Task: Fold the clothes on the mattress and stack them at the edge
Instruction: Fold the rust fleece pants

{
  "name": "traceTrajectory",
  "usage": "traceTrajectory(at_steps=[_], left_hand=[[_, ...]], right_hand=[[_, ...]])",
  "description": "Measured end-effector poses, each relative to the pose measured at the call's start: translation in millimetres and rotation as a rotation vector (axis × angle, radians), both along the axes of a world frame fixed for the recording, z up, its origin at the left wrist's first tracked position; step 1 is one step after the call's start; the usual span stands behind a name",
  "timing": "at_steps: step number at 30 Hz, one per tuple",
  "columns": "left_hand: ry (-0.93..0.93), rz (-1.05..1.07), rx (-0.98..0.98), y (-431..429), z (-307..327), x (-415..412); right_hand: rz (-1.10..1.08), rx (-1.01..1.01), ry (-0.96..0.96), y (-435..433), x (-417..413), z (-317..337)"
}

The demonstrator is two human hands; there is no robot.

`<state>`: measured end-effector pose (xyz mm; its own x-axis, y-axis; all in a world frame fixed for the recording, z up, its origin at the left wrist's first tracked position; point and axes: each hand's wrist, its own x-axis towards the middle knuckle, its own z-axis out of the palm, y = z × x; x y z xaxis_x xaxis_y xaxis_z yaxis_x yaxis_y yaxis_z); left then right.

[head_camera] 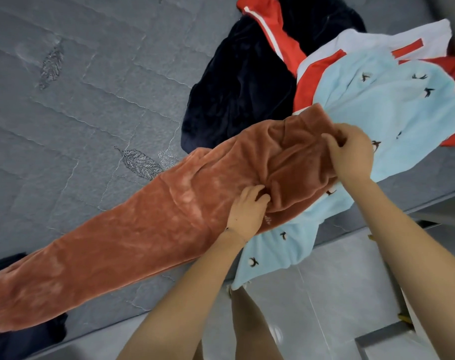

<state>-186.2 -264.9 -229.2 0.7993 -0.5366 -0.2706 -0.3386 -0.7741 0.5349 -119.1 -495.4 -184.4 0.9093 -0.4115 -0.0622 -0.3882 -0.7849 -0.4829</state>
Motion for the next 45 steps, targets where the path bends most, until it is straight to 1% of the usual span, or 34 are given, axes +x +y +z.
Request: traceTrajectory(at_steps=[2,3,4,5,6,7,9,10,11,12,13,15,17,19,20,21,22,24,27,29,32,34,35,36,37,38,39,40,41,42,43,45], left_hand=[[-0.129,-0.045,-0.212,-3.0,4.9,-5.5],[-0.156,-0.066,-0.277,-4.5,5.3,-8.1],[-0.134,-0.076,-0.307,-6.4,4.3,-9.4],[-0.07,-0.071,-0.295,-8.6,3.7,-9.3],[0.016,-0.07,-0.237,-8.8,1.5,-9.0],[0.085,-0.087,-0.135,-6.9,-2.8,-8.3],[0.141,-0.175,0.064,-0.8,-9.9,-5.7],[0.197,-0.207,0.092,2.9,-12.2,-5.3],[0.275,-0.204,0.061,6.9,-13.1,-5.0],[0.363,-0.164,-0.009,11.4,-11.5,-3.9],[0.444,-0.085,-0.104,16.6,-9.4,-1.8],[0.552,0.16,-0.307,26.3,-3.0,3.1],[0.679,0.489,-0.539,39.1,6.9,9.1],[0.919,0.814,-0.722,58.8,19.7,17.1],[1.034,0.926,-0.797,73.2,23.6,21.4],[1.103,0.989,-0.858,91.5,25.3,25.4],[1.131,1.018,-0.906,111.2,27.8,28.6],[1.12,1.029,-0.954,152.3,33.6,30.1],[1.116,1.021,-0.983,211.4,46.3,19.8],[1.107,1.02,-0.985,247.3,56.3,8.8],[1.09,1.082,-0.975,318.6,71.0,-16.3],[1.06,1.181,-1.001,375.9,72.6,-34.0],[1.059,1.27,-1.093,405.0,70.6,-44.8],[0.976,1.368,-1.136,432.5,68.1,-53.7],[0.927,1.45,-1.125,454.9,65.3,-62.5],[0.866,1.482,-1.07,476.3,65.1,-68.1],[0.836,1.426,-0.922,493.3,63.1,-71.6],[0.796,1.385,-0.837,506.0,58.7,-76.6],[0.713,1.324,-0.703,518.4,48.7,-81.7],[0.642,1.282,-0.617,527.7,41.8,-86.5],[0.585,1.28,-0.575,536.1,33.8,-90.6],[0.52,1.252,-0.568,545.1,24.4,-97.7]], right_hand=[[-0.034,0.048,-0.121,-7.2,7.2,7.8],[-0.067,0.07,-0.155,-10.2,10.8,11.1],[-0.094,0.088,-0.154,-12.7,13.8,12.3],[-0.104,0.103,-0.109,-13.8,15.7,11.1],[-0.104,0.119,-0.021,-12.8,15.2,8.1],[-0.096,0.136,0.092,-10.6,13.6,4.2],[-0.063,0.16,0.258,-5.8,9.0,-3.1],[-0.059,0.176,0.305,-4.4,7.5,-5.0],[-0.078,0.219,0.343,-4.1,7.5,-6.0],[-0.116,0.282,0.389,-4.2,8.8,-5.1],[-0.158,0.354,0.44,-4.0,10.5,-3.3],[-0.181,0.434,0.515,1.4,12.4,3.2],[-0.106,0.384,0.486,20.9,10.3,13.6],[0.001,0.318,0.399,50.4,6.3,28.4],[0.059,0.327,0.367,69.1,3.7,36.0],[0.111,0.372,0.359,90.0,1.6,42.7],[0.154,0.438,0.37,112.2,-1.2,48.8],[0.217,0.557,0.4,160.9,-8.2,56.2],[0.268,0.66,0.418,246.9,-26.5,62.9],[0.305,0.631,0.406,300.8,-42.1,63.2],[0.379,0.554,0.386,389.0,-70.3,62.6],[0.442,0.574,0.387,448.3,-89.3,57.9],[0.478,0.61,0.404,475.8,-98.8,54.6],[0.52,0.668,0.44,501.9,-107.7,50.5],[0.568,0.738,0.497,525.9,-116.3,47.2],[0.616,0.795,0.564,546.6,-124.2,43.4],[0.664,0.822,0.618,563.6,-131.4,38.4],[0.704,0.819,0.643,577.3,-137.6,32.3],[0.728,0.794,0.641,587.4,-142.9,26.6],[0.733,0.759,0.606,593.0,-146.8,21.2],[0.723,0.696,0.53,595.1,-149.0,15.9],[0.671,0.48,0.351,588.9,-149.6,4.2]])
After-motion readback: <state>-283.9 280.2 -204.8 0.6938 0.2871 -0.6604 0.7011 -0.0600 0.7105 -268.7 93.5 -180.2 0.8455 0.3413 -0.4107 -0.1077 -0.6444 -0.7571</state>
